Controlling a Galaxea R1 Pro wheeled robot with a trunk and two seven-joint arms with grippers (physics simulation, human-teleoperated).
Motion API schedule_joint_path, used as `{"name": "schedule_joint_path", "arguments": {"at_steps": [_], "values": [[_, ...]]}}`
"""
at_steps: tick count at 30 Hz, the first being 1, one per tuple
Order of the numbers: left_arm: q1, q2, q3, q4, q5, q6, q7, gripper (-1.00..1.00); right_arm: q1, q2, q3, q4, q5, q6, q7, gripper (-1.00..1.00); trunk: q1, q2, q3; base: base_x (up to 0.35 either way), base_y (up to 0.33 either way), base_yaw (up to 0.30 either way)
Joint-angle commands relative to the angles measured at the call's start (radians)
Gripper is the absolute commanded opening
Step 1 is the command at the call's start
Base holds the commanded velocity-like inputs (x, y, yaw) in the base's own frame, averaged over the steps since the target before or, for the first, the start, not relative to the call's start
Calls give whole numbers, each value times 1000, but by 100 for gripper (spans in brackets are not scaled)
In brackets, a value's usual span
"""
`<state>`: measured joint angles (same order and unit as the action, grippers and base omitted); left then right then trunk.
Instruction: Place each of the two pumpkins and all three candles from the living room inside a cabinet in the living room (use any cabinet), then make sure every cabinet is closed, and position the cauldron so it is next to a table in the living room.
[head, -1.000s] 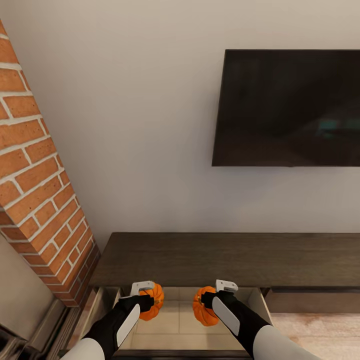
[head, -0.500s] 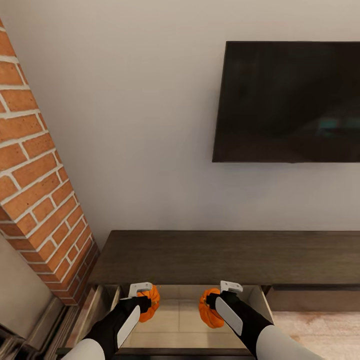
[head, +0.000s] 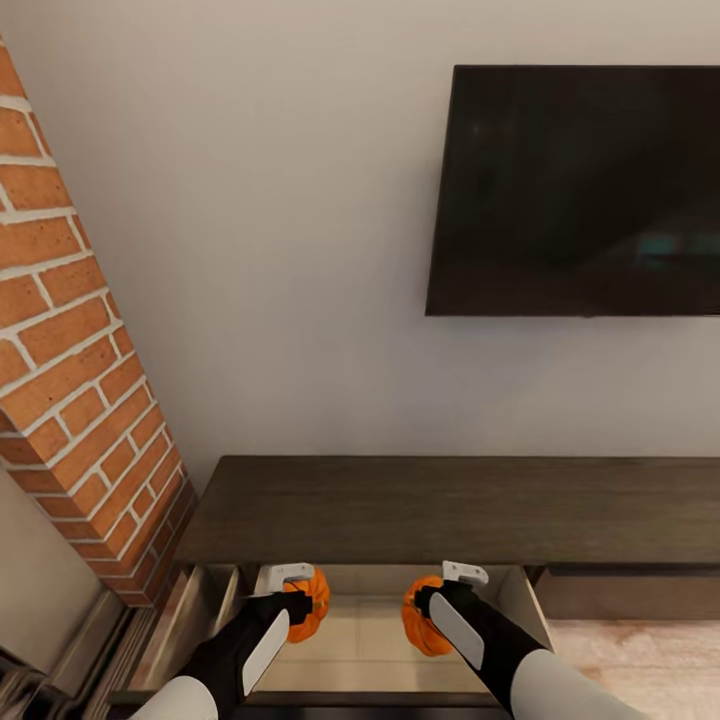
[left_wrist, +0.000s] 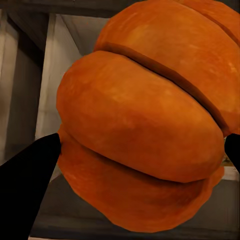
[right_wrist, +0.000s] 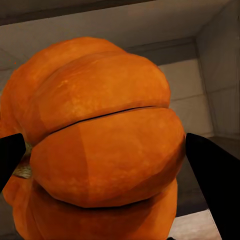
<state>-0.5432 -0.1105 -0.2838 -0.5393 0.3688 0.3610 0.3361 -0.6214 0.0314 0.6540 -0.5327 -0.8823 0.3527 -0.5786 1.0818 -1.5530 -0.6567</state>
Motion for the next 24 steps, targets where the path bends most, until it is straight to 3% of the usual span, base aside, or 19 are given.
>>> {"name": "schedule_joint_path", "arguments": {"at_steps": [1, 10, 24], "values": [[-3, -2, -8, -4, 7, 6, 9, -100, -4, 2, 6, -1, -4, 6, -18, -100, 4, -8, -4, 0, 0, 0], [-12, -7, -14, -9, 6, 9, 3, -100, -99, 8, 9, -1, 2, 142, -59, -100, 38, -71, -32, 0, 0, 0], [-12, -8, -15, -10, 6, 9, 3, -100, -106, 7, 9, 5, -2, 161, -46, -100, 92, -169, -76, 0, 0, 0]]}}
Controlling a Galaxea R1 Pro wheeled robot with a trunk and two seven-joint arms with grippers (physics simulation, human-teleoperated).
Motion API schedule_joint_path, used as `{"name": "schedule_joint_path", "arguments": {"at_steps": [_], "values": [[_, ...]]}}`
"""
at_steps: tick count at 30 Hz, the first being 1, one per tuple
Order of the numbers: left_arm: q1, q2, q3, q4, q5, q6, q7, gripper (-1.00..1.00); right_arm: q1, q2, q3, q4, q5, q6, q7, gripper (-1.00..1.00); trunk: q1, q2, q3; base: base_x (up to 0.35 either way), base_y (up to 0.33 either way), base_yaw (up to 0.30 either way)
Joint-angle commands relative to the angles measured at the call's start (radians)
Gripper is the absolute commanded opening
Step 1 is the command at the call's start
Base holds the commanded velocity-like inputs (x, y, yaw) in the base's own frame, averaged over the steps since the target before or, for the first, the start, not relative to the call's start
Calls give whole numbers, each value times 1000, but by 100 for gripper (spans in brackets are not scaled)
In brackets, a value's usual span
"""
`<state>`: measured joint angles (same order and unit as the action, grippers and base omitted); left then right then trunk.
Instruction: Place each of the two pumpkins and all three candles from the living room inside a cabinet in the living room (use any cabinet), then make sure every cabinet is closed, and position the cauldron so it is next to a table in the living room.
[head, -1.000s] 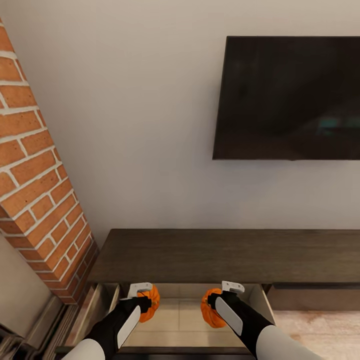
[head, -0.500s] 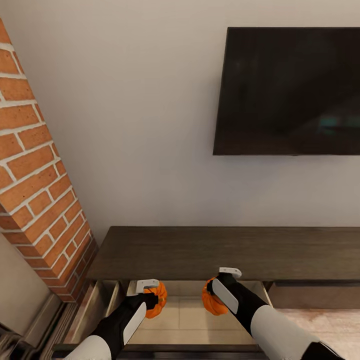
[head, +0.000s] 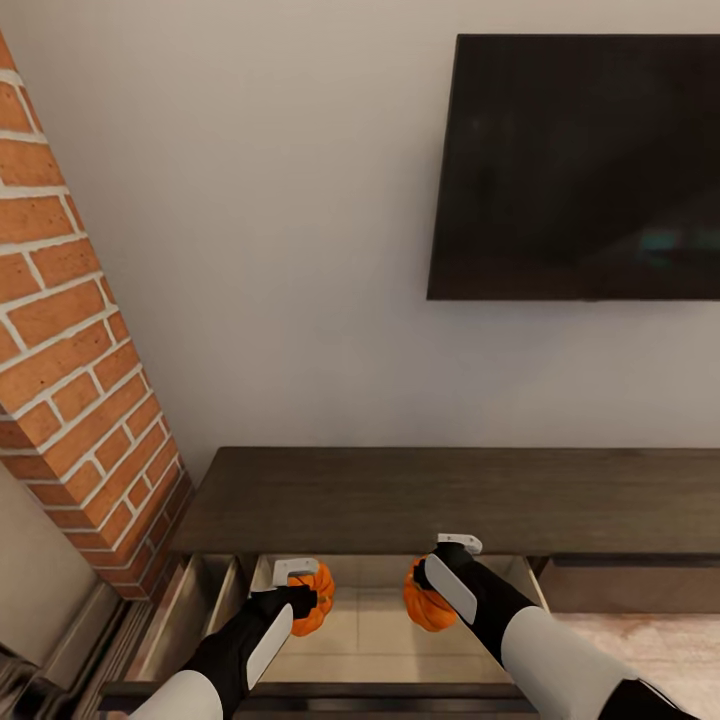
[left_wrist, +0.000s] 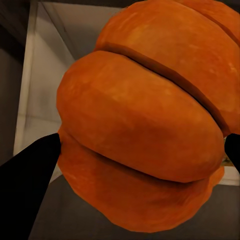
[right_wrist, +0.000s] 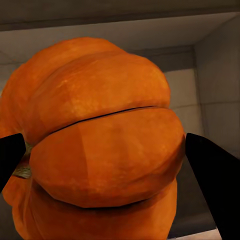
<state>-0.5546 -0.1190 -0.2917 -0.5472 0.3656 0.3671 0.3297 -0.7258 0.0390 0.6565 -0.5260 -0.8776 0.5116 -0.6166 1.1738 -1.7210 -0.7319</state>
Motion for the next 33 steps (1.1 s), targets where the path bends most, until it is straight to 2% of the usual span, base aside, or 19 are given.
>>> {"name": "schedule_joint_path", "arguments": {"at_steps": [1, 33], "values": [[-1, 1, -7, -2, 9, 3, 10, -100, -1, -1, 6, -1, -7, 2, -7, -100, 4, -8, -4, 0, 0, 0], [-1, -5, -7, -3, 9, 3, 11, -100, -1, -8, 5, -2, -12, 2, -6, -100, 127, -232, -104, 0, 0, 0]]}}
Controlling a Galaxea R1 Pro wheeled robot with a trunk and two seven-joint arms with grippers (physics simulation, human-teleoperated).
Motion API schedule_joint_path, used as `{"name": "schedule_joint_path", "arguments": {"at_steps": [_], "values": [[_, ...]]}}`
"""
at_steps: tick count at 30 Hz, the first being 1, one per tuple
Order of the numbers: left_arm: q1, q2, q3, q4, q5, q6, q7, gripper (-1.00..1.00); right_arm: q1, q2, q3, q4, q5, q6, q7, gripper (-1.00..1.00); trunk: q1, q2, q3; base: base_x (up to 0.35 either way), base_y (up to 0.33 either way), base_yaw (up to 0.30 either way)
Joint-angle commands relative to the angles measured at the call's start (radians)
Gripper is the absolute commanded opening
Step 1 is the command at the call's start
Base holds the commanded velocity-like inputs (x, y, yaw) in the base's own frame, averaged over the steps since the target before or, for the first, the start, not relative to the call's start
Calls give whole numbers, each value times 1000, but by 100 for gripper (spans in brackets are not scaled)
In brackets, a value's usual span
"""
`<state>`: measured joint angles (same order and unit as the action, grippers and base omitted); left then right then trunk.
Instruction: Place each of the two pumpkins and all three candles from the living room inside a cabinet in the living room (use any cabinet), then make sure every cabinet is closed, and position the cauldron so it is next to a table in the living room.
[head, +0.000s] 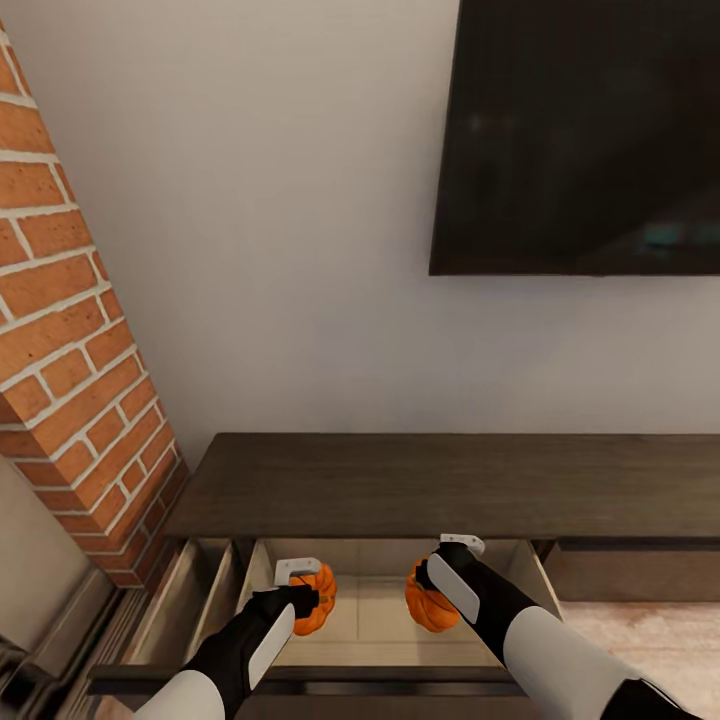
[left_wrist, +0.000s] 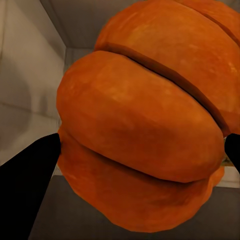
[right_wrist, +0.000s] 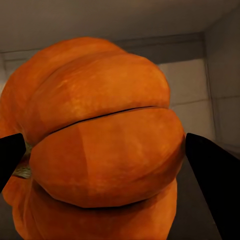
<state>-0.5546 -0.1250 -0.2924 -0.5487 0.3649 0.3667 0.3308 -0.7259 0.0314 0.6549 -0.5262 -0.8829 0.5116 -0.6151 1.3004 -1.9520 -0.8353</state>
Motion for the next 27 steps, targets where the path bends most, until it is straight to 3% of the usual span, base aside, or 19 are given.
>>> {"name": "schedule_joint_path", "arguments": {"at_steps": [1, 9, 11, 14, 16, 27], "values": [[-1, 1, -7, -2, 9, 3, 10, -100, -1, -1, 6, -1, -7, 2, -8, -100, 4, -8, -4, 0, 0, 0], [-1, 2, -6, -47, 14, 8, 10, -100, -1, 5, 7, -1, 0, -2, -9, -100, 34, -64, -29, 0, 0, 0], [-5, 1, -6, -75, 17, 47, 12, -100, -1, 6, 7, -1, 1, -5, -9, -100, 42, -78, -35, 0, 0, 0], [-17, 2, -5, -126, 20, 170, 15, -100, -1, 7, 8, -2, 3, -7, -10, -100, 54, -99, -45, 0, 0, 0], [-20, 2, -4, -138, 21, 200, 15, -100, -1, 7, 8, -2, 3, -8, -11, -100, 61, -113, -51, 0, 0, 0], [-22, 2, -3, -145, 21, 223, 17, -100, -1, 0, 8, -2, 4, -24, -12, -100, 103, -190, -86, 0, 0, 0]]}}
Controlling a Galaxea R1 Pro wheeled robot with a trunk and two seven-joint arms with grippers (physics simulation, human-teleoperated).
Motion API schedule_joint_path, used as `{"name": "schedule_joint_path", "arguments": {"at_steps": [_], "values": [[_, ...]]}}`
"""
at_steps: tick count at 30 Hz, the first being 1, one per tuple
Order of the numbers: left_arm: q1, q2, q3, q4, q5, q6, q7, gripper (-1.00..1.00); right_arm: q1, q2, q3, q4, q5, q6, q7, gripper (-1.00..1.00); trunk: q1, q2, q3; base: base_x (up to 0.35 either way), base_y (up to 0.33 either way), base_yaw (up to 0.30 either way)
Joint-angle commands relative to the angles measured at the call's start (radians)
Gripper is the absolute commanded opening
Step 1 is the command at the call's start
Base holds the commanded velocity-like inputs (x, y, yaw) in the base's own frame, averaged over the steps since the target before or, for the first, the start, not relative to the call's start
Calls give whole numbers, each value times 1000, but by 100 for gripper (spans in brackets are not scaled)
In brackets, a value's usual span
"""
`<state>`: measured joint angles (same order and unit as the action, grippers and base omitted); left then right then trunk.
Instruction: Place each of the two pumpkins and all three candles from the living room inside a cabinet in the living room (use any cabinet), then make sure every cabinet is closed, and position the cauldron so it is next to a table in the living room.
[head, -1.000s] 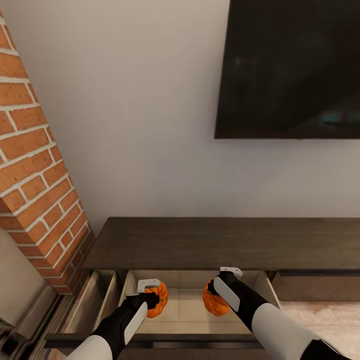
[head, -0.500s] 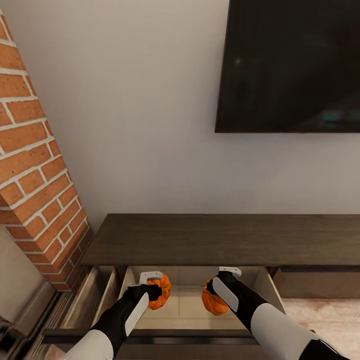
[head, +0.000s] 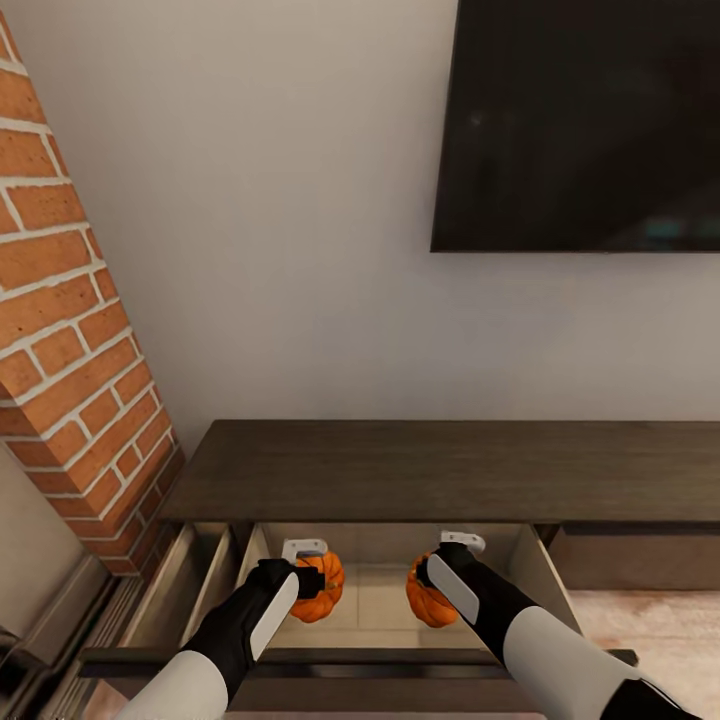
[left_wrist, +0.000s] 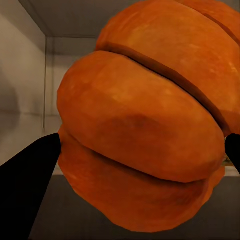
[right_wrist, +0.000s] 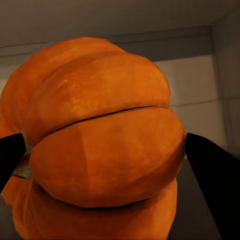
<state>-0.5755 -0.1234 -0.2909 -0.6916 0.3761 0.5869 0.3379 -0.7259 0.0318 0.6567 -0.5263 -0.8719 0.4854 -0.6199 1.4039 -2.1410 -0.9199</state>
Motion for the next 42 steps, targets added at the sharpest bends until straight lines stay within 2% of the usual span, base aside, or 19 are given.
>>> {"name": "schedule_joint_path", "arguments": {"at_steps": [1, 5, 15, 16, 19, 22, 29, 42], "values": [[-1, 1, -4, -2, 10, 2, 10, -100, -1, -1, 6, -1, -7, -8, -7, -100, 4, -8, -4, 0, 0, 0], [-1, 1, -4, -2, 9, 1, 9, -100, -1, -2, 5, 0, -11, -37, -6, -100, 19, -36, -17, 0, 0, 0], [0, 1, -4, -2, 9, -1, 9, -100, -1, -3, 0, 0, -16, -42, -15, -100, 57, -106, -48, 0, 0, 0], [0, 1, -4, -2, 9, -1, 9, -100, -1, -4, -8, 0, -17, -41, -17, -100, 61, -113, -51, 0, 0, 0], [0, 1, -4, -2, 9, -3, 8, -100, -1, -9, -64, 0, -15, -35, -21, -100, 73, -134, -61, 0, 0, 0], [0, 1, -4, -3, 9, -5, 9, -100, -1, -13, -93, 0, -13, -33, -22, -100, 84, -155, -70, 0, 0, 0], [0, 2, -4, -4, 8, -8, 8, -100, -1, -13, -101, -4, -10, -40, -19, -100, 111, -204, -92, 0, 0, 0], [0, 3, -5, -24, 7, -9, 10, -100, -1, -13, -101, -7, -10, -41, -15, -100, 111, -204, -92, 3, 0, -45]]}}
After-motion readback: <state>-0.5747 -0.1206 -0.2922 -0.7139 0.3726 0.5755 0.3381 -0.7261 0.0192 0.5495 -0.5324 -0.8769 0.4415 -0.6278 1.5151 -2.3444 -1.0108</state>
